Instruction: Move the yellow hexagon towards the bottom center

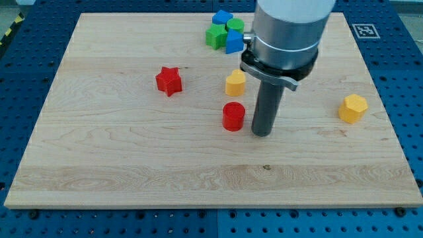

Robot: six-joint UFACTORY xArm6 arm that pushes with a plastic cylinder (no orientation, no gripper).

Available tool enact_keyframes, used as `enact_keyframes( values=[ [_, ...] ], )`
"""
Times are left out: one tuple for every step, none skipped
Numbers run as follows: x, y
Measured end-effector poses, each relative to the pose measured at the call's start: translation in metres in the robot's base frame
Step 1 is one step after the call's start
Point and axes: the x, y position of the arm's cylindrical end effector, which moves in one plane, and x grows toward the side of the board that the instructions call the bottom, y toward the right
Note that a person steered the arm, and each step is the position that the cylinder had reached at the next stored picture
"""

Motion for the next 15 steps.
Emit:
enact_keyframes(
  values=[
    [-0.004,-0.028],
    [-0.009,-0.057],
    [-0.012,-0.075],
    [-0.006,-0.048],
    [-0.005,0.004],
    [-0.019,0.03],
    [-0.044,0.044],
    [-0.073,0.067],
    [-0.087,0.127],
    [-0.084,0.205],
    [-0.068,0.218],
    [-0.053,0.201],
    [-0.033,0.175],
    [-0.028,0.145],
    [-0.028,0.113]
  ],
)
